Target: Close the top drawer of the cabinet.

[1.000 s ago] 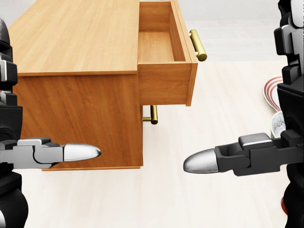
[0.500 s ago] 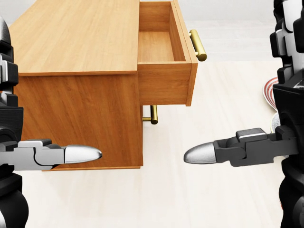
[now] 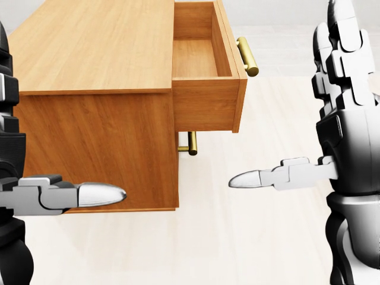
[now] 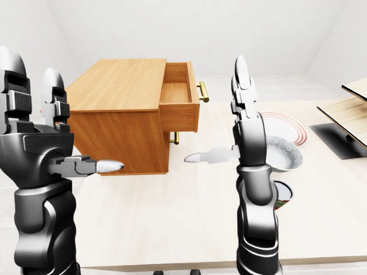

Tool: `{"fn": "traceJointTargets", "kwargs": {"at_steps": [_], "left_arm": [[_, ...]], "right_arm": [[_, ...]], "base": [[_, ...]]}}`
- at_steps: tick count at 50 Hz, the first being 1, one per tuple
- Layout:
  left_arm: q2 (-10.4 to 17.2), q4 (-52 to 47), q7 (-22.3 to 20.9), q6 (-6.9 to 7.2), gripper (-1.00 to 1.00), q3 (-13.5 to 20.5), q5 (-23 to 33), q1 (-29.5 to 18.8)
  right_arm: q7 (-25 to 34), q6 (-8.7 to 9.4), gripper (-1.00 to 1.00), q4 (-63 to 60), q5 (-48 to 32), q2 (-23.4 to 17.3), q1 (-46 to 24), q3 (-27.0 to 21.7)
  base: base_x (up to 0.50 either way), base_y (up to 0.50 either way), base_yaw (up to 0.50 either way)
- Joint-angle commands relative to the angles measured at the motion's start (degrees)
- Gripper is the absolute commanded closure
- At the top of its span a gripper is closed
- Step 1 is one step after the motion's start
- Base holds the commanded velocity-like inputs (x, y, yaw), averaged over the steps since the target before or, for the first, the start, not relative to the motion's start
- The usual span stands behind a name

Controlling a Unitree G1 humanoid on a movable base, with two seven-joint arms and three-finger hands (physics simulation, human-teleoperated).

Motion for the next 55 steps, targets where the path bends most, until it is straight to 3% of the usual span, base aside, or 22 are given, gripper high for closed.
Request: {"fn": "traceJointTargets", "kwargs": {"at_steps": [1, 21, 44, 55], "left_arm": [[0.0, -0.7, -0.1, 0.00, -1.00, 0.0, -0.1, 0.3], [0.1, -0.3, -0.3, 0.00, -1.00, 0.0, 0.2, -0.3], [0.4, -0.5, -0.3, 0.00, -1.00, 0.4, -0.1, -2.0], [0.3, -1.0, -0.1, 0.00, -1.00, 0.7, -0.4, -1.6]], "right_arm": [[-1.2, 0.00, -1.00, 5.1, -0.1, 0.7, 2.7, 0.4], [-1.4, 0.00, -1.00, 10.8, -0.6, 1.1, 2.3, 1.6], [-1.1, 0.00, -1.00, 9.0, -1.3, 0.9, 0.4, 1.8], [-1.6, 0.00, -1.00, 20.2, 0.3, 1.2, -2.9, 2.4]], "base": [[0.00, 0.00, 0.00], [0.00, 0.00, 0.00], [0.00, 0.00, 0.00], [0.00, 0.00, 0.00]]}}
